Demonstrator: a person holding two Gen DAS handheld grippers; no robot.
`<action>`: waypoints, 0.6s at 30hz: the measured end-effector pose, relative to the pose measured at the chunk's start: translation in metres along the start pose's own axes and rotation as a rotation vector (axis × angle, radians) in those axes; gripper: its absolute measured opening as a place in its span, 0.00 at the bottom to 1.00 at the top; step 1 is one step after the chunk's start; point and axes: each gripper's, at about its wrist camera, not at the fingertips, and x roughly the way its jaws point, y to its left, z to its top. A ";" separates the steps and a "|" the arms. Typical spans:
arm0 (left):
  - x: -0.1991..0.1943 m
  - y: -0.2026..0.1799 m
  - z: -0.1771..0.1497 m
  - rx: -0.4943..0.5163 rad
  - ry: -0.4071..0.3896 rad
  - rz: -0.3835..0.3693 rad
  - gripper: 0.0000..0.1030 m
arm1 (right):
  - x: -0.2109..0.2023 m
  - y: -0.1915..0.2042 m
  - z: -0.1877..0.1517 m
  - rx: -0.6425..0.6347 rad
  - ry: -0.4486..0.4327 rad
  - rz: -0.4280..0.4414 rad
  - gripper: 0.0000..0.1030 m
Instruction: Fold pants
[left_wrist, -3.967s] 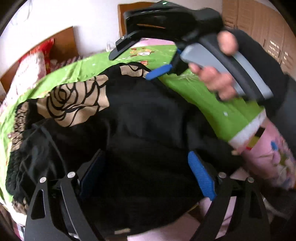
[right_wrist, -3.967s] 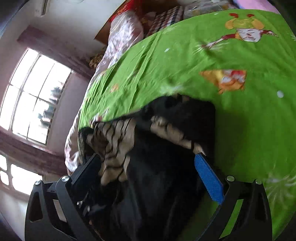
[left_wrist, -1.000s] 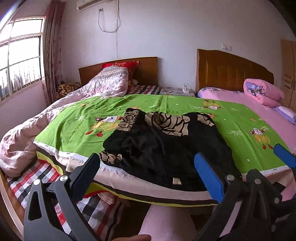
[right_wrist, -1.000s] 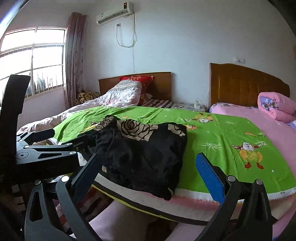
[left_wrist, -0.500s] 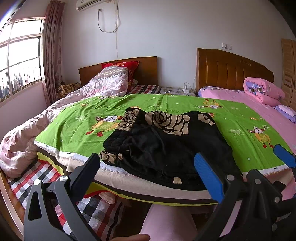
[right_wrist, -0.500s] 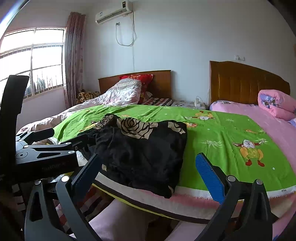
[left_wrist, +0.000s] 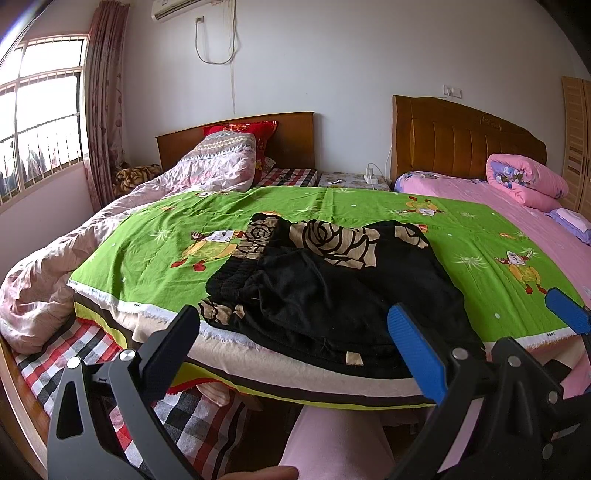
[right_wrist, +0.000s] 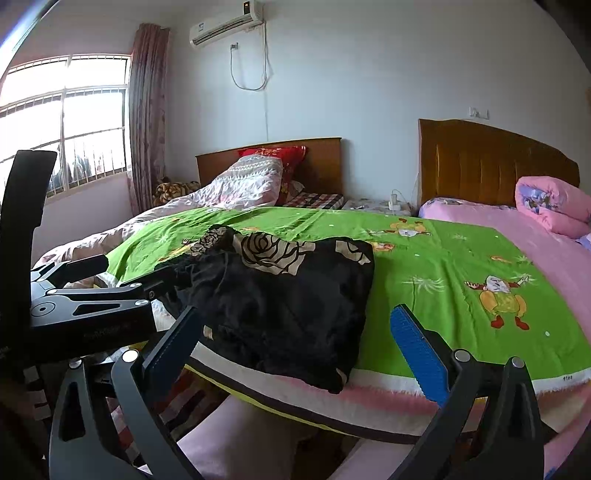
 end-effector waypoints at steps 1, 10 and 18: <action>0.000 0.000 0.000 0.001 0.000 -0.001 0.99 | 0.000 0.000 0.000 0.001 0.001 0.001 0.96; 0.000 0.000 -0.001 0.002 0.000 -0.001 0.99 | 0.000 -0.001 -0.001 0.002 0.003 0.002 0.96; 0.000 0.000 -0.001 0.004 0.002 0.005 0.99 | 0.001 -0.001 -0.001 0.002 0.004 0.004 0.96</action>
